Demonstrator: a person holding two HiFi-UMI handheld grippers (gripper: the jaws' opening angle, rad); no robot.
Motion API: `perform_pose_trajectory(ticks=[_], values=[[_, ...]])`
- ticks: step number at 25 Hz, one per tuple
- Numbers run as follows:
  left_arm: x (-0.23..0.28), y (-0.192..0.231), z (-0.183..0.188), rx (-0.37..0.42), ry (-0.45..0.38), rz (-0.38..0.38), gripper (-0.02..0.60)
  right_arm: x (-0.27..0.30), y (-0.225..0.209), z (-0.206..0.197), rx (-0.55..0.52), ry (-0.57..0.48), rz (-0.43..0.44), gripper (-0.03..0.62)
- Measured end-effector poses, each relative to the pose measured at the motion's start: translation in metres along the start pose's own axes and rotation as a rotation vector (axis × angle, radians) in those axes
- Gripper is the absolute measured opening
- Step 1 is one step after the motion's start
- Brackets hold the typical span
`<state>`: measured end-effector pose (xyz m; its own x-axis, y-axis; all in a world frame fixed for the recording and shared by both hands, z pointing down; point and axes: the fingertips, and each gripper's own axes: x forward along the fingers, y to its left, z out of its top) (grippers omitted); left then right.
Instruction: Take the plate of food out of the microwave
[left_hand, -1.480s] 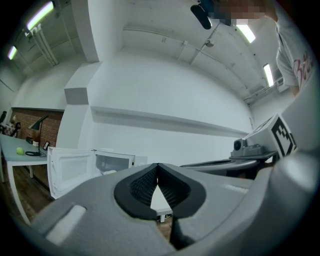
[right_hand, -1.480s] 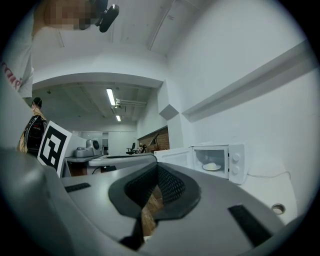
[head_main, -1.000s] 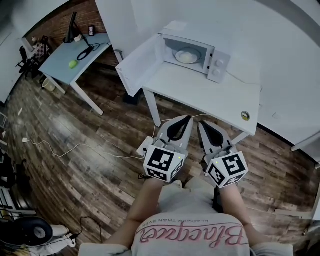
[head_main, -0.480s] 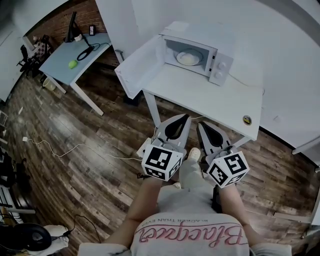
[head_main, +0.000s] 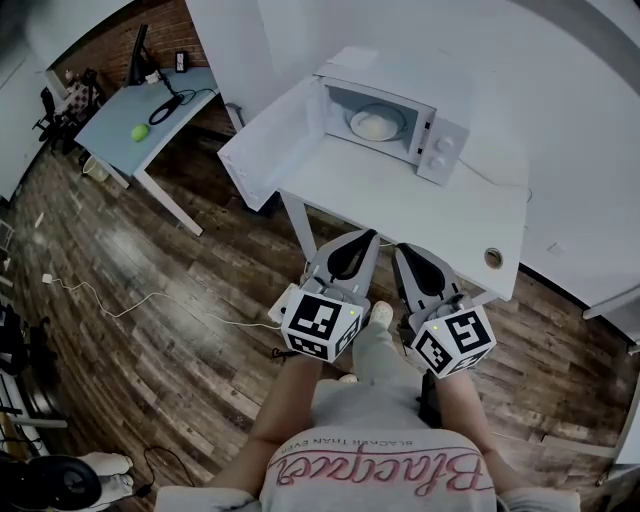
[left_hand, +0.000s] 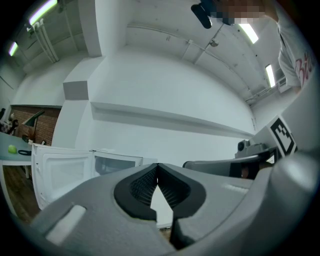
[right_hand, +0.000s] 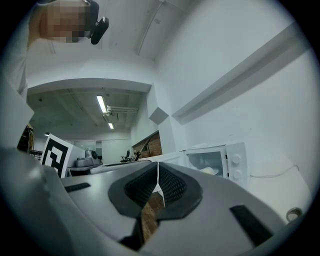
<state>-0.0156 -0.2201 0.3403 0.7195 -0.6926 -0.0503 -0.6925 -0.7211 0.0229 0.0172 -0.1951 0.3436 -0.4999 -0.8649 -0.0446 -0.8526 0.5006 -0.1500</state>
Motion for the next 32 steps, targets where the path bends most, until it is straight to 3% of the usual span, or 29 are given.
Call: perform_pose_trajectory(ticks=[10,14,20,25,32], values=[[0.048,0.027,-0.010,0.008,0.025,-0.006,0.006,0.039,-0.039,-0.001,0.000,0.011,0.014,0.006],[0.067,0.039,-0.012,0.011,0.031,0.000,0.006,0.055,-0.048,0.001,-0.028,0.013,0.062,0.006],[0.095,0.054,-0.016,0.006,0.030,0.011,0.006,0.075,-0.078,-0.002,-0.018,0.041,0.042,0.006],[0.118,0.063,-0.017,-0.067,0.016,-0.059,0.006,0.096,-0.099,0.003,-0.006,0.035,0.053,0.006],[0.159,0.086,-0.025,-0.106,0.058,-0.030,0.006,0.120,-0.139,0.006,0.015,0.045,0.034,0.006]])
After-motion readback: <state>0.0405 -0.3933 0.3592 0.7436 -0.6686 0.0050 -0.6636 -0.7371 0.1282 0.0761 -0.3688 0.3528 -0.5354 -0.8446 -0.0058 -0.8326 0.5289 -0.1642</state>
